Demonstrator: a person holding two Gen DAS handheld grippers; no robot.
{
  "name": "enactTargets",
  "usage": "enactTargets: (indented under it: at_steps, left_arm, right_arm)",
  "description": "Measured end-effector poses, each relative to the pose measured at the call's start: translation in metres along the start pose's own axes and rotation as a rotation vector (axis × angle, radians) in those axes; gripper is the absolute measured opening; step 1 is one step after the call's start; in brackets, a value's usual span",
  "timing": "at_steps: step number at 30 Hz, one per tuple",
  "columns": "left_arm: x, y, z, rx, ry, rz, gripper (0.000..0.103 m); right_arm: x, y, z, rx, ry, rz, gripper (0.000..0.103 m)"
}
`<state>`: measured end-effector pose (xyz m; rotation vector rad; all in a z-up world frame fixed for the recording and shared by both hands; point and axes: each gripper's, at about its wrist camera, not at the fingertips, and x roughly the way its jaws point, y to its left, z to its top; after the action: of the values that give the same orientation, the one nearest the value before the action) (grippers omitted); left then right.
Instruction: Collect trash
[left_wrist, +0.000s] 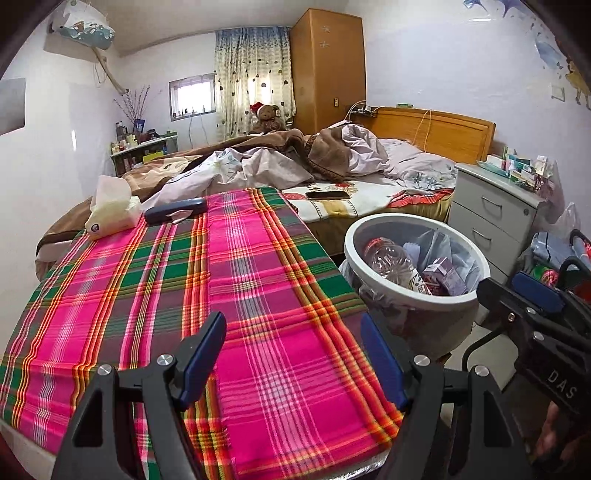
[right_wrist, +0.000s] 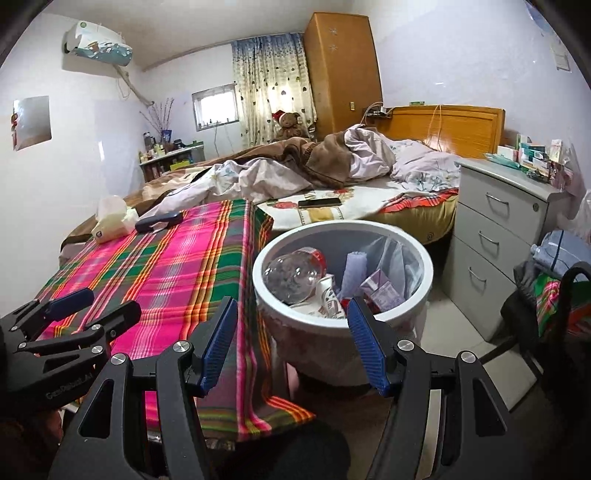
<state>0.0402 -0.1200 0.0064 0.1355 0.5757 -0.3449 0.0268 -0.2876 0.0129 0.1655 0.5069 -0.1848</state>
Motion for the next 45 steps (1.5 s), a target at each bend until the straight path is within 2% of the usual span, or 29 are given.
enactTargets:
  at_steps: [45]
  left_arm:
    - [-0.015, 0.003, -0.003, -0.016, -0.019, -0.011, 0.077]
  right_arm:
    - [-0.007, 0.01, -0.008, 0.013, -0.002, 0.002, 0.063]
